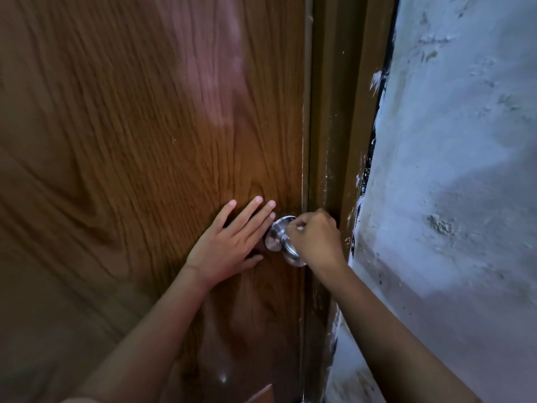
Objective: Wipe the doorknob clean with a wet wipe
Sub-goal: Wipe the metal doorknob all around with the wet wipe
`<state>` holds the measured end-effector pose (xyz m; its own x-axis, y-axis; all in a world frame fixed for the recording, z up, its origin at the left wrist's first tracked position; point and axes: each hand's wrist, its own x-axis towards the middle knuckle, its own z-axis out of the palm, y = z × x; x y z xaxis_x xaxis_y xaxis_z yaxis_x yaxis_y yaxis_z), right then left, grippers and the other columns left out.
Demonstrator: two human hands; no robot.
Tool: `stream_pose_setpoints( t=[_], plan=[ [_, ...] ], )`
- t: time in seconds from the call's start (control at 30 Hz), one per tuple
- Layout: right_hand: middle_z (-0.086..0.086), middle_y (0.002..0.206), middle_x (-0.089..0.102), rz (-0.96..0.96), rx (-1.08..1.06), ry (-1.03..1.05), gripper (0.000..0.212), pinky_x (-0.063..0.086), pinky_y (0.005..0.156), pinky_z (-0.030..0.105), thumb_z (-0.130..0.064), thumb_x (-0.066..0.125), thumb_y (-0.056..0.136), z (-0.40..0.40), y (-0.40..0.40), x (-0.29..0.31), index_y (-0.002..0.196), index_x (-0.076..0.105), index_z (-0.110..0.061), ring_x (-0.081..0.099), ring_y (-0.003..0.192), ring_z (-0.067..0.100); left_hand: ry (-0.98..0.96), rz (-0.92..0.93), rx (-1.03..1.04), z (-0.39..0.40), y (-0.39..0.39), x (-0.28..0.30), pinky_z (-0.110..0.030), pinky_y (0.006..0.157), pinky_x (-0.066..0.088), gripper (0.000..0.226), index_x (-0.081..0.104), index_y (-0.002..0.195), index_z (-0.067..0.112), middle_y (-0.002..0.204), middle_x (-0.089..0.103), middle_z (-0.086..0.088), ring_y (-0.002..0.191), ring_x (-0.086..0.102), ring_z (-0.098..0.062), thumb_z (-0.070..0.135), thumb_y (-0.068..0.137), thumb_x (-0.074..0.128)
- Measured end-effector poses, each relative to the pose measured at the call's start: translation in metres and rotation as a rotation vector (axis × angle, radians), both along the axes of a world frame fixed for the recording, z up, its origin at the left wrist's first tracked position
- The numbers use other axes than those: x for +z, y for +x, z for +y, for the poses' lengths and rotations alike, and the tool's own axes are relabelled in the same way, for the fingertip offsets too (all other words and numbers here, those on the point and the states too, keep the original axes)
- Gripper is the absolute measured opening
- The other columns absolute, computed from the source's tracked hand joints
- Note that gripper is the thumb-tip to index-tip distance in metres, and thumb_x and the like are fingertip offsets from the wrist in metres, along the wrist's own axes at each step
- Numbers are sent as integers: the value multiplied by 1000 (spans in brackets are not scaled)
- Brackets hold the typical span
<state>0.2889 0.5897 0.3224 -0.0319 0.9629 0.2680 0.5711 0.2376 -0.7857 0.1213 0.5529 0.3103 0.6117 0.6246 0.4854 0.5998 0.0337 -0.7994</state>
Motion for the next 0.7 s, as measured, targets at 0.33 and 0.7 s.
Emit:
stream_pose_setpoints(
  t=[0.33,0.7],
  plan=[
    [4,88,71,-304,10,211,11,30,83,37,-19,55,83,-11,-24,5,87,66,-18,61,87,26,7,-8,-23,1,0,0,-42,106,22,83,39,138,16,148,26,2,135,31,-19,64,73,55],
    [15,89,71,-20,-80,51,10,52,79,42,-10,57,80,-4,1,6,80,67,-13,63,83,35,6,3,2,0,0,0,-42,107,22,81,41,138,17,147,37,1,135,35,-18,64,73,53]
  ],
)
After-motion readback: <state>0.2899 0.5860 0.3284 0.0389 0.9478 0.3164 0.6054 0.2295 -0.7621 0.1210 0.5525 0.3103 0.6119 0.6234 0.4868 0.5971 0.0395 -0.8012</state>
